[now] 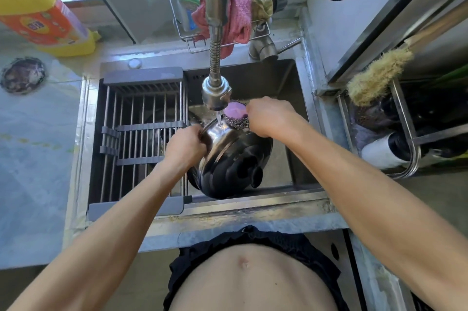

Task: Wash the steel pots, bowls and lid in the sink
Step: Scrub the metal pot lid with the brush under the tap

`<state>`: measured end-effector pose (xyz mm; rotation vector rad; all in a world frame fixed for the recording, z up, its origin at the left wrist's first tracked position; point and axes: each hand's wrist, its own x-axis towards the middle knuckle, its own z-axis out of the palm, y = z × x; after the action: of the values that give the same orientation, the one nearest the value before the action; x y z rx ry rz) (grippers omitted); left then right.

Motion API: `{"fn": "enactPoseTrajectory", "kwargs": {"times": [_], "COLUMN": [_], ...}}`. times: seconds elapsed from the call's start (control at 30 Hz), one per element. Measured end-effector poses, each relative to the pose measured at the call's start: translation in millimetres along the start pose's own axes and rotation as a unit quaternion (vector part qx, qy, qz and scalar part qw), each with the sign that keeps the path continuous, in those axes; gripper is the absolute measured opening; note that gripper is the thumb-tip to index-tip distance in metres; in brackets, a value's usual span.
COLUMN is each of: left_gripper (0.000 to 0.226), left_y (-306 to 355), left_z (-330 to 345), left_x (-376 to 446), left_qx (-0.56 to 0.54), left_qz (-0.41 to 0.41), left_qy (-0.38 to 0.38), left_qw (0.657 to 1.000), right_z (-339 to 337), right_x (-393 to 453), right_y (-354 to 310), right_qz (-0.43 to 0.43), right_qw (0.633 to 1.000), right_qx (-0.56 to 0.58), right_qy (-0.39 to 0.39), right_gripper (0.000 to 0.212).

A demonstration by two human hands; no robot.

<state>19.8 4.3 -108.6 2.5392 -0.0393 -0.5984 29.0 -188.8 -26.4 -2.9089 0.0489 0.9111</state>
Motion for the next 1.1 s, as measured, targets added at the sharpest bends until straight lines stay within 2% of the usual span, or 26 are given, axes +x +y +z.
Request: {"fn": "enactPoseTrajectory", "kwargs": {"times": [0.13,0.23,0.37,0.5,0.6,0.73,0.83,0.9,1.0,1.1], "left_gripper": [0.025,0.036,0.031,0.020,0.020,0.030,0.028,0.017,0.016,0.020], "left_y": [21,-3,-31,8,22,-23,-39,-22,12,11], "left_z": [9,5,1,5,9,2,-3,0,6,6], "left_x": [13,-1,-26,-3,8,-21,-38,-26,-6,-7], "left_qx": [-0.052,-0.072,-0.046,-0.012,-0.062,-0.080,-0.060,-0.019,-0.034,-0.076], "left_qz": [0.012,-0.005,-0.011,0.005,-0.007,-0.029,-0.034,-0.035,-0.019,-0.023], "left_qy": [0.027,0.016,-0.008,0.020,0.052,0.012,-0.022,-0.004,0.040,0.046], "left_qw": [0.998,0.997,0.999,1.000,0.997,0.996,0.997,0.999,0.998,0.996], "right_z": [-1,-4,-3,-1,0,-2,-4,-5,-1,2], "right_x": [1,3,1,-5,-5,7,7,3,0,5], "right_y": [-9,3,16,-9,-24,-4,2,-8,-22,-9], "right_qz": [-0.026,0.011,0.056,-0.004,-0.041,0.008,0.024,0.010,-0.021,0.015], "right_qw": [1.000,1.000,0.998,1.000,0.999,1.000,1.000,1.000,1.000,1.000], "right_qx": [-0.012,-0.010,-0.001,0.002,-0.008,0.007,0.010,0.002,-0.002,0.017], "right_qy": [-0.002,-0.008,-0.021,-0.017,-0.034,-0.007,0.001,-0.004,-0.023,-0.014], "right_gripper": [0.027,0.028,0.032,0.031,0.050,0.031,0.031,0.032,0.031,0.026]}}
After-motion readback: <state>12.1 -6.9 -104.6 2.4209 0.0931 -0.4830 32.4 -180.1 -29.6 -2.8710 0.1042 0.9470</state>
